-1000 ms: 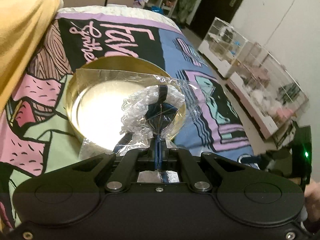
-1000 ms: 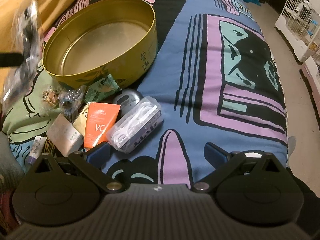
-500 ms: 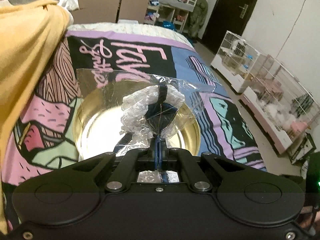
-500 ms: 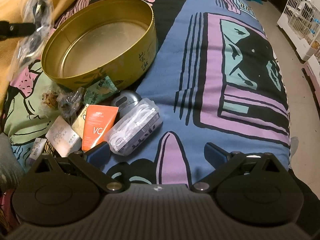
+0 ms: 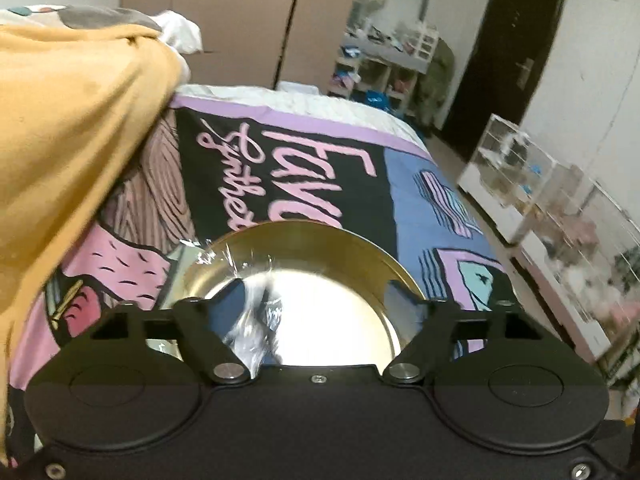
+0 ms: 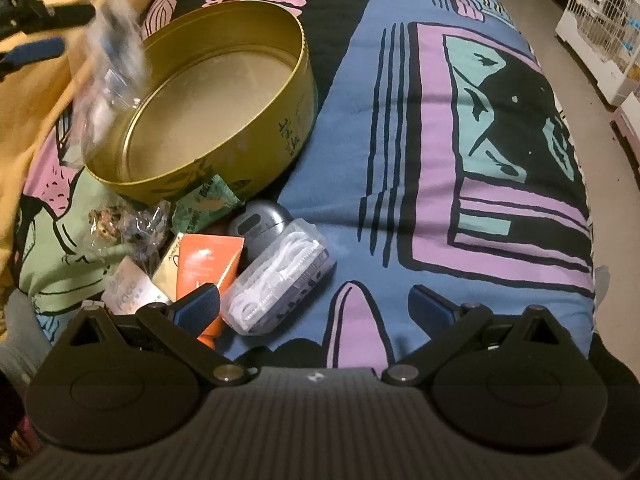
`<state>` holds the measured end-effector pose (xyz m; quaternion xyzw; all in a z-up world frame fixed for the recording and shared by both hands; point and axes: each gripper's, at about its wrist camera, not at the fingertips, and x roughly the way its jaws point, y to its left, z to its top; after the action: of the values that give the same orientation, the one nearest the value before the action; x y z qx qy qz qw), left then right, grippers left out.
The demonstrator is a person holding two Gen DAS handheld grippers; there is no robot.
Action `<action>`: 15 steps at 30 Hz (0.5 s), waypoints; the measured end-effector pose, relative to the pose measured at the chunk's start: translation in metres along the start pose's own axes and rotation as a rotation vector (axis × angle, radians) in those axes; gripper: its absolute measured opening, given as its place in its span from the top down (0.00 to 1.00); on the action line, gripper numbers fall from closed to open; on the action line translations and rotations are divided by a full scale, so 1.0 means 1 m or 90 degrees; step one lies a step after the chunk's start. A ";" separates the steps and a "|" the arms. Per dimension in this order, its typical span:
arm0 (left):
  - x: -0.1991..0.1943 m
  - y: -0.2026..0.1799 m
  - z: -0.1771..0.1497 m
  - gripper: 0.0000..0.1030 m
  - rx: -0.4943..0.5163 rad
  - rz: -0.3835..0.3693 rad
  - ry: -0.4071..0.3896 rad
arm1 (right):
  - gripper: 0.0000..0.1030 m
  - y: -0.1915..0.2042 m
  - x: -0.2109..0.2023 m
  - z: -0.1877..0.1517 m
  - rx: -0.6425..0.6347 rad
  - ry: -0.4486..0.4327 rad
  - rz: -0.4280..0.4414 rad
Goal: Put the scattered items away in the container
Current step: 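Carry the lace item over the gold tin and open the left tool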
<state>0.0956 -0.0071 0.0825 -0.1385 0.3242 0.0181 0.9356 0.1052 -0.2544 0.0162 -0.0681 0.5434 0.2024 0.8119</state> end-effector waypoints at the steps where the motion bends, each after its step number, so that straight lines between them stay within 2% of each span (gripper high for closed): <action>1: -0.001 0.002 -0.001 0.14 -0.005 -0.002 0.001 | 0.00 0.000 0.001 0.001 0.003 0.001 0.002; 8: -0.013 0.014 -0.012 0.14 -0.008 -0.036 0.050 | 0.00 -0.004 0.011 0.009 0.065 0.028 0.033; 15: -0.029 0.016 -0.032 0.14 0.015 -0.038 0.074 | 0.00 -0.010 0.019 0.012 0.144 0.050 0.077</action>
<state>0.0515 0.0009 0.0723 -0.1381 0.3741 -0.0214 0.9168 0.1259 -0.2545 0.0024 0.0489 0.5974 0.1856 0.7786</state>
